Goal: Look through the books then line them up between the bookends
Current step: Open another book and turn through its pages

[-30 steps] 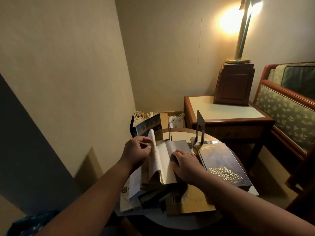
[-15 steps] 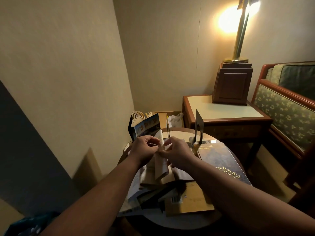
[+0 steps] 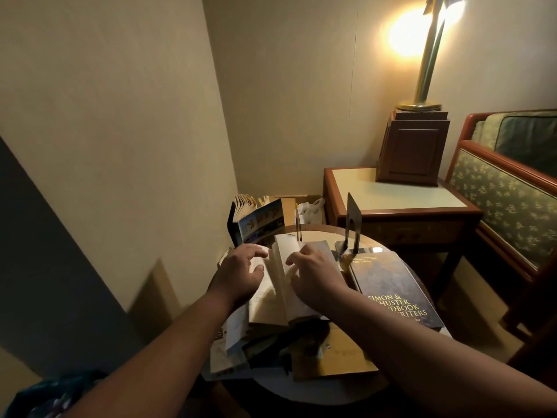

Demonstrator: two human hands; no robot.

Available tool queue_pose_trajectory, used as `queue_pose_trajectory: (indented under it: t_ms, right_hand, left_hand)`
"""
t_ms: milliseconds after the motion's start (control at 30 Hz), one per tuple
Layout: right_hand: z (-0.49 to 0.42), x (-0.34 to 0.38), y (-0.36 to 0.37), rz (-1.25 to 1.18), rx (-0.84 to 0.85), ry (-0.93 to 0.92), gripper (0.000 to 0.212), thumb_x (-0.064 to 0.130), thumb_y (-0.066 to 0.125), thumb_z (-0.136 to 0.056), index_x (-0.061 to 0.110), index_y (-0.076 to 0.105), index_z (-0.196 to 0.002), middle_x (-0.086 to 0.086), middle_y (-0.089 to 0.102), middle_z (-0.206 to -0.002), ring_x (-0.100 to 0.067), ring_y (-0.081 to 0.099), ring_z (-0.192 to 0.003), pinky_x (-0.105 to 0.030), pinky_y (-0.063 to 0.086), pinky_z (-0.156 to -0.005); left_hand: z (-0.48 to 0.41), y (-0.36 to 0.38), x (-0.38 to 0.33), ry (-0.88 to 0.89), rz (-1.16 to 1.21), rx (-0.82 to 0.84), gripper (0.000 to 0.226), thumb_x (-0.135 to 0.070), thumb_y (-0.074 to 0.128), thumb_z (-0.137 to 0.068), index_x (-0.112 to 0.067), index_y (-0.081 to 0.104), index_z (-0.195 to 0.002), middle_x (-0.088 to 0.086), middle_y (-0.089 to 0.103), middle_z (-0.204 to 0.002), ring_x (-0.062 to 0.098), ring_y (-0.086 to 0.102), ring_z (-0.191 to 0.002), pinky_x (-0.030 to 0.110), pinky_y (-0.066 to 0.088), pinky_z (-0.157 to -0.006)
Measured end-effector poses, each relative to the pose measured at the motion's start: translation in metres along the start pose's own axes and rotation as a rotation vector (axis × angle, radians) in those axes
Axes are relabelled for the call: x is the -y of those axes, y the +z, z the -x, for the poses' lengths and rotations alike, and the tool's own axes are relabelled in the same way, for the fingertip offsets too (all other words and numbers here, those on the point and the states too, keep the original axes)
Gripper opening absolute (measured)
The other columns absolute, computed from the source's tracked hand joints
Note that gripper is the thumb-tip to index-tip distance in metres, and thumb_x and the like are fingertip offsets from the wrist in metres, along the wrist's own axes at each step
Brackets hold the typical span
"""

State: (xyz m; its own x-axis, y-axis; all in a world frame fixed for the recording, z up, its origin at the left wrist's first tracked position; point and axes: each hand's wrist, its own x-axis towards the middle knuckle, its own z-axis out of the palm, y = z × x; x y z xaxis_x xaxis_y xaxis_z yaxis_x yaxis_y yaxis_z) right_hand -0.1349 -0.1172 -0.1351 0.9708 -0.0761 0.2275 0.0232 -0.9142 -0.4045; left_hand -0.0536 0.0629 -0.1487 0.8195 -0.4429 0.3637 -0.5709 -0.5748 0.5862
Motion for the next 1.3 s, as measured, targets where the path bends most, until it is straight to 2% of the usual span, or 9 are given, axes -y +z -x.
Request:
queue_pose_trajectory:
  t_ms: [133,300,567,700,867,967,1133,1233,1300]
  right_hand:
    - [-0.001,0.006,0.000,0.083,0.094,-0.059,0.029,0.031,0.051,-0.101,0.017,0.065,-0.122,-0.006,0.055,-0.124,-0.023,0.051,-0.112,-0.034,0.049,-0.091]
    - [-0.004,0.003,0.011,0.039,0.149,0.007,0.057,0.057,0.063,-0.088,0.020,0.057,-0.131,-0.004,0.049,-0.129,-0.022,0.046,-0.117,-0.034,0.047,-0.091]
    - [-0.008,-0.003,-0.001,-0.144,0.046,0.120,0.045,0.031,0.070,-0.089,0.019,0.054,-0.129,-0.003,0.056,-0.123,-0.019,0.056,-0.104,-0.031,0.057,-0.079]
    - [-0.008,-0.019,-0.022,-0.479,0.018,0.303,0.051,0.012,0.069,-0.089,0.016,0.045,-0.134,-0.004,0.060,-0.114,-0.019,0.061,-0.098,-0.021,0.051,-0.057]
    - [-0.003,-0.046,-0.033,-0.727,0.058,0.496,0.056,0.002,0.072,-0.084,0.015,0.044,-0.130,-0.013,0.059,-0.121,-0.028,0.063,-0.106,-0.030,0.059,-0.060]
    - [0.005,-0.059,-0.024,-0.647,0.043,0.492,0.055,0.005,0.076,-0.083,0.015,0.047,-0.129,-0.009,0.059,-0.119,-0.027,0.064,-0.105,-0.032,0.061,-0.064]
    - [0.023,-0.076,-0.004,-0.399,-0.045,0.343,0.048,0.019,0.076,-0.086,0.022,0.050,-0.126,0.000,0.059,-0.117,-0.016,0.060,-0.100,-0.021,0.054,-0.062]
    - [0.031,-0.084,0.007,-0.162,-0.108,0.201,0.047,0.027,0.077,-0.085,0.023,0.053,-0.125,-0.001,0.055,-0.128,-0.020,0.058,-0.111,-0.029,0.058,-0.081]
    - [0.036,-0.086,0.007,-0.055,-0.096,0.067,0.046,0.028,0.074,-0.086,0.024,0.054,-0.128,-0.001,0.053,-0.133,-0.022,0.054,-0.118,-0.031,0.054,-0.090]
  left_hand:
    - [0.005,0.008,0.012,0.039,-0.108,0.075,0.029,-0.016,0.061,-0.085,-0.020,0.068,-0.113,0.000,0.063,-0.121,0.019,0.056,-0.115,0.035,0.047,-0.097]
    - [0.007,0.011,0.016,0.001,-0.124,0.097,0.029,-0.021,0.058,-0.086,-0.017,0.068,-0.113,0.004,0.064,-0.124,0.023,0.054,-0.119,0.040,0.045,-0.101]
    - [0.004,0.008,0.011,0.042,-0.239,0.183,0.030,-0.027,0.057,-0.092,-0.019,0.065,-0.120,0.002,0.060,-0.130,0.019,0.049,-0.126,0.039,0.041,-0.107]
    - [-0.005,0.001,-0.004,0.093,-0.292,0.276,0.053,-0.046,0.057,-0.093,-0.019,0.052,-0.139,0.000,0.051,-0.144,0.017,0.044,-0.134,0.041,0.035,-0.113]
    - [-0.013,0.007,-0.020,0.033,-0.243,0.468,0.087,-0.068,0.059,-0.083,-0.024,0.032,-0.153,-0.003,0.033,-0.159,0.016,0.032,-0.144,0.041,0.031,-0.117]
    - [-0.015,0.012,-0.028,0.002,-0.237,0.568,0.090,-0.067,0.061,-0.083,-0.021,0.030,-0.154,-0.003,0.024,-0.162,0.019,0.026,-0.147,0.043,0.024,-0.119]
    - [-0.016,0.016,-0.030,0.020,-0.311,0.629,0.093,-0.071,0.056,-0.082,-0.022,0.025,-0.155,-0.003,0.016,-0.164,0.022,0.020,-0.149,0.043,0.017,-0.119]
    - [-0.017,0.017,-0.024,0.013,-0.336,0.681,0.126,-0.101,0.037,-0.055,-0.027,0.019,-0.156,-0.007,0.009,-0.165,0.018,0.012,-0.151,0.044,0.010,-0.120]
    - [-0.018,0.019,-0.019,0.023,-0.349,0.687,0.138,-0.106,0.022,-0.043,-0.029,0.016,-0.157,-0.008,0.006,-0.165,0.018,0.009,-0.151,0.045,0.007,-0.121]
